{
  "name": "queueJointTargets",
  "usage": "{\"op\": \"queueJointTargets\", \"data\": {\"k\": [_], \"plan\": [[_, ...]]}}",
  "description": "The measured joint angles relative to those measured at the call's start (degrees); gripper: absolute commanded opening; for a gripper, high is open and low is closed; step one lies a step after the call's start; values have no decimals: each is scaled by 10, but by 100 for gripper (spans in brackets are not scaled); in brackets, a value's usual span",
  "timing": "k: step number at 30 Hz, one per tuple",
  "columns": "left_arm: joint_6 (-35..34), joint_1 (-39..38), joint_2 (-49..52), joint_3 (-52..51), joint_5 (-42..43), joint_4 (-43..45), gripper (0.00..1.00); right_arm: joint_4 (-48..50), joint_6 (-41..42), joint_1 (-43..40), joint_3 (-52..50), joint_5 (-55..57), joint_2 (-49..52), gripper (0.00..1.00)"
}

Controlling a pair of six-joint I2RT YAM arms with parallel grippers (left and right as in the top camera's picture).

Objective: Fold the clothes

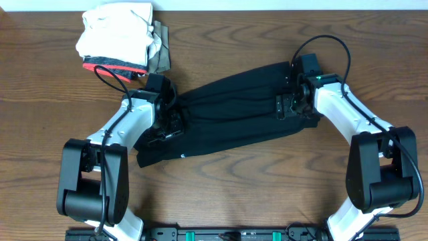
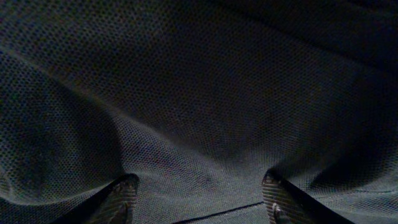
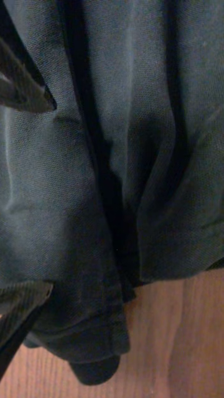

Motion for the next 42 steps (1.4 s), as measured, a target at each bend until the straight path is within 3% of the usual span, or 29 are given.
{"op": "queueJointTargets", "data": {"k": [1,3,5,19,22,30,42], "plan": [[0,0,0,0,0,0,67,3,-4,0,-2,-2,0,61],[0,0,0,0,0,1,67,5,-7,0,-6,-7,0,29],[0,0,0,0,0,2,68,7,-8,0,-9,-13,0,17],[0,0,0,0,0,4,67,27,-9,0,-10,-24,17,1],[0,0,0,0,0,4,65,27,-8,0,-10,-14,35,1],[-1,0,0,0,0,4,45,11,10,-5,-9,2,35,1],[0,-43,0,0,0,37,43,-78,111,-19,-7,67,35,1]]}}
